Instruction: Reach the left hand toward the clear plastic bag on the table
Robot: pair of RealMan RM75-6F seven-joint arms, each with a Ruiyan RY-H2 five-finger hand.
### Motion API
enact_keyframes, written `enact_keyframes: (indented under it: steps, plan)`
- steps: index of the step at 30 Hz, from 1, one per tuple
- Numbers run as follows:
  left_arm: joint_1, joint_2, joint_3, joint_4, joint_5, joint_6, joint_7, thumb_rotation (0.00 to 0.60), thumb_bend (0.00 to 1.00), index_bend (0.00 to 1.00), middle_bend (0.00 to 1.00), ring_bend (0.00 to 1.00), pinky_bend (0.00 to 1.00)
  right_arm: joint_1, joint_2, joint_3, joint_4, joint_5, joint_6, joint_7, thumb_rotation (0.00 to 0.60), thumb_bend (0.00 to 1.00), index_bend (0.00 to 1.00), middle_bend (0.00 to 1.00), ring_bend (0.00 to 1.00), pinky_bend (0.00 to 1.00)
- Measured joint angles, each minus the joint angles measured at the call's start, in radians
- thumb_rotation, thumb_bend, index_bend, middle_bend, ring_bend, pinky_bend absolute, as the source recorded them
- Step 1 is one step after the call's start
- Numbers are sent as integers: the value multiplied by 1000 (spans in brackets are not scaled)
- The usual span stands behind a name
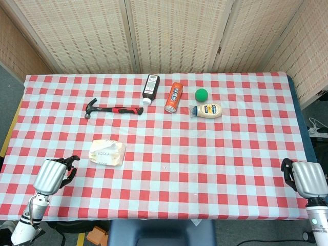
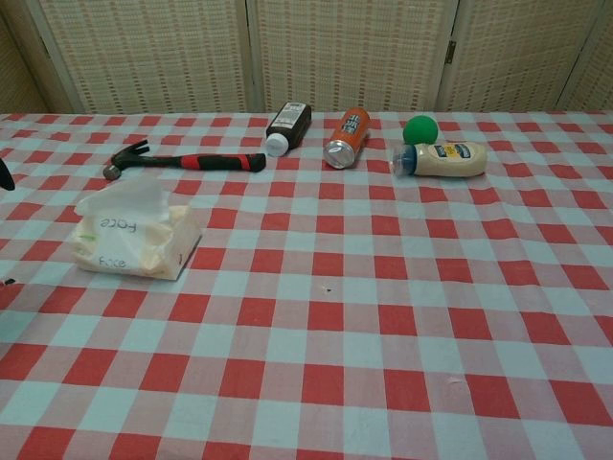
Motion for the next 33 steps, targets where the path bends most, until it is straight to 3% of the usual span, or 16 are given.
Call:
enact_keyframes:
  steps: [14, 24, 33]
  plan:
    - [-23, -4, -13, -5, -10, -47, 21, 600, 445, 327, 690, 692, 841, -3, 3, -7, 1, -13, 1, 5, 600, 365, 1000, 870, 731, 980]
    - [-140, -90, -98, 33, -108, -211, 68, 600, 419, 254, 751, 752, 900, -2, 11, -8, 0, -16, -5, 18, 600, 364, 1000, 870, 731, 980]
    - [-201, -164, -133, 98, -191, -302, 96, 600, 418, 291, 767, 761, 907, -2, 12, -12, -1, -23, -6, 17, 600, 364, 1000, 870, 731, 980]
